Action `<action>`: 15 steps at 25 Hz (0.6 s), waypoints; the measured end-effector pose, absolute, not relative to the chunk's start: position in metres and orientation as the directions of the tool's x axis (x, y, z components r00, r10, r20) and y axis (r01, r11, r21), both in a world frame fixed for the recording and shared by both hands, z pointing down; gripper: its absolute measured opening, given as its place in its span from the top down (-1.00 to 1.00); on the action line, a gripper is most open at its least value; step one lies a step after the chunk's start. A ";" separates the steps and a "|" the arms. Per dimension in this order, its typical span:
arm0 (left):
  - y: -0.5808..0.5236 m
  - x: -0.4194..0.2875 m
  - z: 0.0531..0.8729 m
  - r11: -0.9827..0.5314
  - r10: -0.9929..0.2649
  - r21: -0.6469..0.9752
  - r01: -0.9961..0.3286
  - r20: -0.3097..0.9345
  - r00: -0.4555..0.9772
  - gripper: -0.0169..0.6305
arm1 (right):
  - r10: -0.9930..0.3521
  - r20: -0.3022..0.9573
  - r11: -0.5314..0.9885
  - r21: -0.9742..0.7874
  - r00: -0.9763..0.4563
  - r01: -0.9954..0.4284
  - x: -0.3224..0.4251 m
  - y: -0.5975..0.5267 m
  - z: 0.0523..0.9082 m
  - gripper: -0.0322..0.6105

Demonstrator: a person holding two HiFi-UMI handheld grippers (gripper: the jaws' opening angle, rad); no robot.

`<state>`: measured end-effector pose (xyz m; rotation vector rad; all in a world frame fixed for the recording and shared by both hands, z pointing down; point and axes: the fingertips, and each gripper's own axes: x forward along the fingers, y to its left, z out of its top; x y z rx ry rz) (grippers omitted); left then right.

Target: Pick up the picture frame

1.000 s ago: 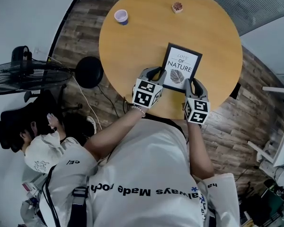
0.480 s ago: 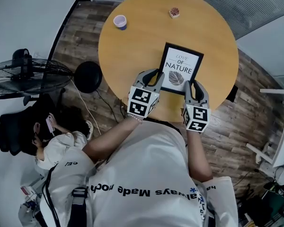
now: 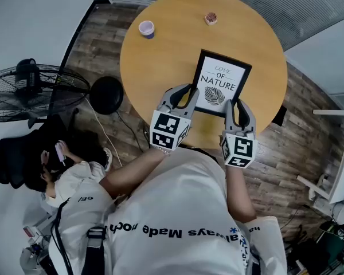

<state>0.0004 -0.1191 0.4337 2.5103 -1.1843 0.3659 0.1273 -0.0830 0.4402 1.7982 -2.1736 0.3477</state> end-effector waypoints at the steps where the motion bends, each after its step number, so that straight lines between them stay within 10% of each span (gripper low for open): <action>1: -0.118 0.000 0.429 -0.595 -0.696 0.193 -0.780 0.362 0.620 0.66 | -0.914 0.369 0.187 0.006 -0.172 -0.982 0.127 -0.082 0.435 0.57; 15: -0.105 -0.009 0.365 -0.604 -0.741 0.166 -0.779 0.242 0.626 0.66 | -0.952 0.262 0.182 0.058 -0.161 -0.982 0.119 -0.070 0.369 0.57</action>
